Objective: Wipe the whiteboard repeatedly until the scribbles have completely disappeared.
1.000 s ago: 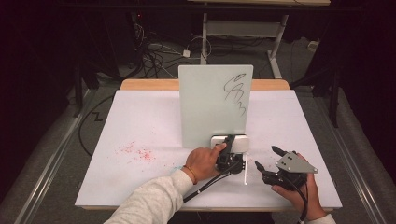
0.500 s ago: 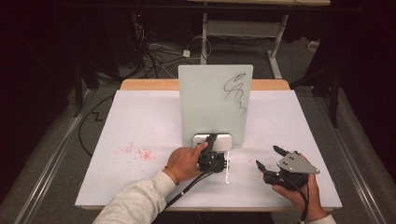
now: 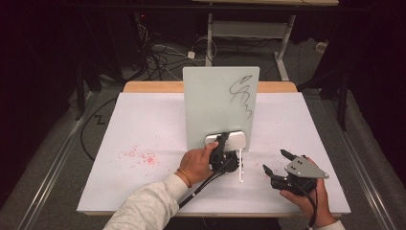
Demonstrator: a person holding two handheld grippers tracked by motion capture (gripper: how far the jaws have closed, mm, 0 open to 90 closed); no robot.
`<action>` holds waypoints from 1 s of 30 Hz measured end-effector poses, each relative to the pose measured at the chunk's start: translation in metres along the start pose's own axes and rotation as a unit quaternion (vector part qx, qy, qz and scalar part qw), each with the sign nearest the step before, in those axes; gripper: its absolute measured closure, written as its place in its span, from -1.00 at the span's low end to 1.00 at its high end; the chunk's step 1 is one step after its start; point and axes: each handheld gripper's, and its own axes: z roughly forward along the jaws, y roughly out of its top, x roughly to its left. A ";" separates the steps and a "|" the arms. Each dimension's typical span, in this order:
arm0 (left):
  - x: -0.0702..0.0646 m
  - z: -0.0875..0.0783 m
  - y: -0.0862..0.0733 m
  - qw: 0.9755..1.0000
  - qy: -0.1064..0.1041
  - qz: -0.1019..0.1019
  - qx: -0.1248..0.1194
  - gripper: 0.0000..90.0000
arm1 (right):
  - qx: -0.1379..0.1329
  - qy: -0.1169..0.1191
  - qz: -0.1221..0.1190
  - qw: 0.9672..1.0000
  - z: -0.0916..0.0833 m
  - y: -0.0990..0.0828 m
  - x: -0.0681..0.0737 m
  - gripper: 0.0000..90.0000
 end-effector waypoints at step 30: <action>0.077 -0.006 0.004 0.985 0.037 -0.166 -0.039 -0.36 | 0.004 0.005 -0.002 1.000 0.003 0.001 0.002 -0.43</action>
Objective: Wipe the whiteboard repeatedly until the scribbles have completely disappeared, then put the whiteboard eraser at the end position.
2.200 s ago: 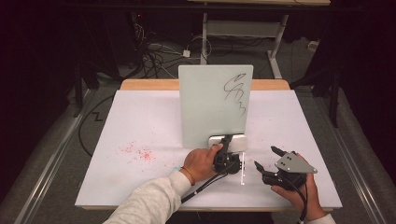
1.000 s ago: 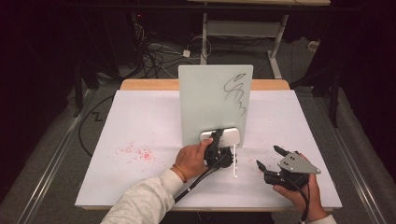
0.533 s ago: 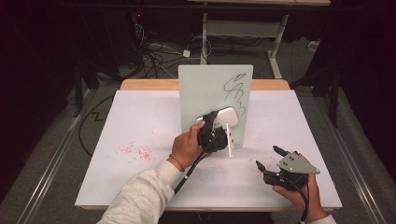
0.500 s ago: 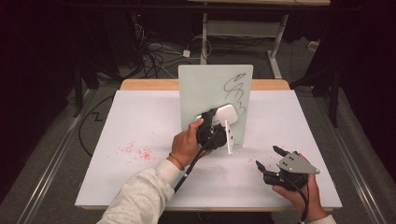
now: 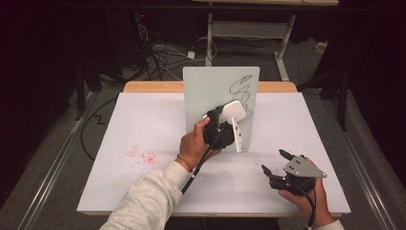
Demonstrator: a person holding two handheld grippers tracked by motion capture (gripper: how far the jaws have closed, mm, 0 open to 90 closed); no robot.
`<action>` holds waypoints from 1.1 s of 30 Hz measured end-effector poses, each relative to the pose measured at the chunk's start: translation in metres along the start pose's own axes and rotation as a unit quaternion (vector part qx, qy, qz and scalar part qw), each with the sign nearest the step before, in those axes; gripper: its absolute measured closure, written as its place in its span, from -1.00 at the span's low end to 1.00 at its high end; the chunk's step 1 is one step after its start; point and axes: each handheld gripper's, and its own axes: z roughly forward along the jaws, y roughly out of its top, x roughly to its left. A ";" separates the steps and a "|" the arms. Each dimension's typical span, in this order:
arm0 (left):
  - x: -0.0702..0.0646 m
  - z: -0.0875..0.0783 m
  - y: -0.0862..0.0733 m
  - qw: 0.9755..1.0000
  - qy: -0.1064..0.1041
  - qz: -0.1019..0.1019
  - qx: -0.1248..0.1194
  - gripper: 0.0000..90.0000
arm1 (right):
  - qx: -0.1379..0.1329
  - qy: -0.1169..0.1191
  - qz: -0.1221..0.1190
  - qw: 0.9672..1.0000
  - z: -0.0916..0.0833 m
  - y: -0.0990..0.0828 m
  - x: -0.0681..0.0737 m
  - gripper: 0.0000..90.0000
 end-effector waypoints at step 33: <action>0.022 0.007 0.031 1.000 -0.005 0.024 -0.010 -0.36 | 0.002 0.005 0.001 1.000 -0.001 -0.002 0.000 -0.43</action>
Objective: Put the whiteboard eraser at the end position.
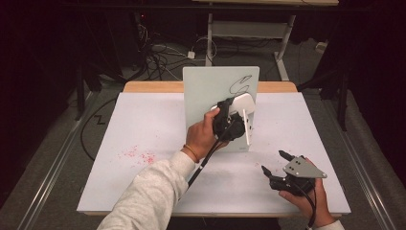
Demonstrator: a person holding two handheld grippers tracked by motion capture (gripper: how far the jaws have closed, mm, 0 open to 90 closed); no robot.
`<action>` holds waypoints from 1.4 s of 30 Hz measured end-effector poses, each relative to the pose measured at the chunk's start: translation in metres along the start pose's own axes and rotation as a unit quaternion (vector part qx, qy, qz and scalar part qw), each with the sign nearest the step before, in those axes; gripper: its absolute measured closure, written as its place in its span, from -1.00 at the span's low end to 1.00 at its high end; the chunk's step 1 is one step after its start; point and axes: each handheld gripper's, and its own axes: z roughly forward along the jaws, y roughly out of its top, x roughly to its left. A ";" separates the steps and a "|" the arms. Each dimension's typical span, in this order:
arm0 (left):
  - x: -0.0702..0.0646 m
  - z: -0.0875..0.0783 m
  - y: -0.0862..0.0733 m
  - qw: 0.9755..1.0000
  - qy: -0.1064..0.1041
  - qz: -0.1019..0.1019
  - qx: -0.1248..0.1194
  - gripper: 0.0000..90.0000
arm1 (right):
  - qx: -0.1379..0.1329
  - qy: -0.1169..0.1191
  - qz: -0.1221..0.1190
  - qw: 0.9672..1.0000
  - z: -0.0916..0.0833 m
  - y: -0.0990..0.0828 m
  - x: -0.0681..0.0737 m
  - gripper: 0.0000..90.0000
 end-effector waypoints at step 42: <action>0.046 0.003 0.026 0.998 0.033 -0.059 -0.017 -0.36 | 0.002 0.001 -0.008 1.000 -0.001 0.001 0.002 -0.43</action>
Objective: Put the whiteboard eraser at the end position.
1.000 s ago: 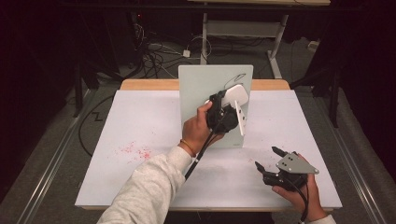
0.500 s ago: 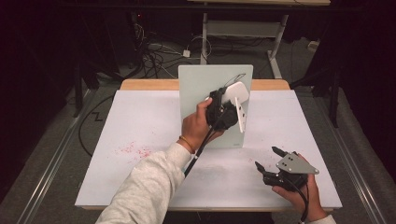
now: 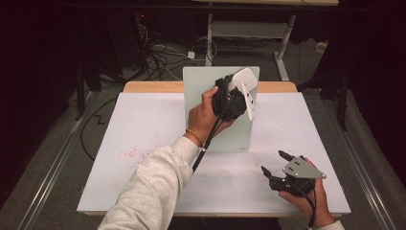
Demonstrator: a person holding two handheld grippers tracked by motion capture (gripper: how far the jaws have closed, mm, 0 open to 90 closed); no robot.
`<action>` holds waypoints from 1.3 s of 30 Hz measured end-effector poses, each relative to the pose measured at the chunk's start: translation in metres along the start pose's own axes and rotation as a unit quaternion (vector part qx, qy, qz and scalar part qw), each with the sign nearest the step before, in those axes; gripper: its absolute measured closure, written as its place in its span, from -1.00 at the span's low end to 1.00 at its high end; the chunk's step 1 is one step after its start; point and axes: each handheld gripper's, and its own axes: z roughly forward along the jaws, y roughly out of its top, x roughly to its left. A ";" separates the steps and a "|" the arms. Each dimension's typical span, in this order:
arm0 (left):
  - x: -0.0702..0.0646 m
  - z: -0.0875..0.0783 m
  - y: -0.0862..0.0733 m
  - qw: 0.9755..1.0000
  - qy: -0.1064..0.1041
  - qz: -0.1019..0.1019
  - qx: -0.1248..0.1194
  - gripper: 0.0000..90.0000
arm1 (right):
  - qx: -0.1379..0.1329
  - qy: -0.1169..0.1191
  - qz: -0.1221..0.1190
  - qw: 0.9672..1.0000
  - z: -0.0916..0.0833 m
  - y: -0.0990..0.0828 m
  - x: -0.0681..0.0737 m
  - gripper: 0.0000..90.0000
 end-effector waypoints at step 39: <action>-0.042 -0.016 -0.062 1.000 0.000 -0.029 0.008 -0.36 | 0.001 0.003 0.000 1.000 0.001 0.000 0.002 -0.43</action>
